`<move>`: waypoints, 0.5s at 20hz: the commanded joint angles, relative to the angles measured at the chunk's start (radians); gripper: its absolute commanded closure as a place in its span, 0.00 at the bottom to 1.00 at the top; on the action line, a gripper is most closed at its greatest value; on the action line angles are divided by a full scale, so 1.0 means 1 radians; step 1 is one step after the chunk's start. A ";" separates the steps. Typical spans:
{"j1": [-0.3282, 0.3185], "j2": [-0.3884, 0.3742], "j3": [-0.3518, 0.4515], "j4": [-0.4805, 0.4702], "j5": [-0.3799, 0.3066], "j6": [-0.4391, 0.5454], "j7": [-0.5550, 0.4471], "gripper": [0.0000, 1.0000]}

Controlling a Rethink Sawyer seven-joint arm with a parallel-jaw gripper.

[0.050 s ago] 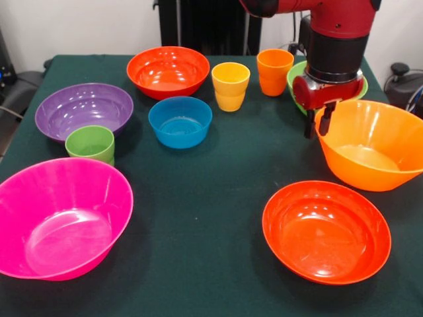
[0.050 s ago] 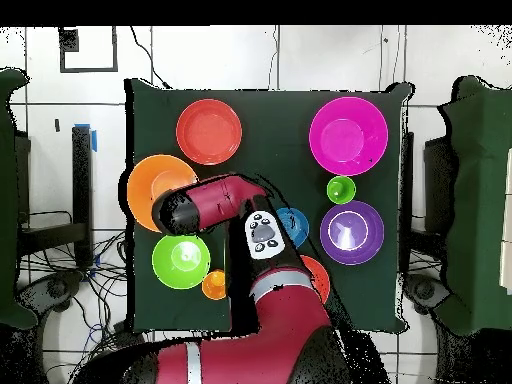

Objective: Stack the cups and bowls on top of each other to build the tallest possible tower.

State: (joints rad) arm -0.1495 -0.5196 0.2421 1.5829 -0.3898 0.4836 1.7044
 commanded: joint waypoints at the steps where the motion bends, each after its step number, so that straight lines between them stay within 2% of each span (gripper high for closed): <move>1: 0.037 0.003 0.010 0.032 0.037 0.119 0.093 1.00; 10: 0.048 -0.010 0.008 0.025 0.081 0.160 0.082 1.00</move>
State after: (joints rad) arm -0.1212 -0.5502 0.2416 1.5833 -0.3355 0.5098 1.7044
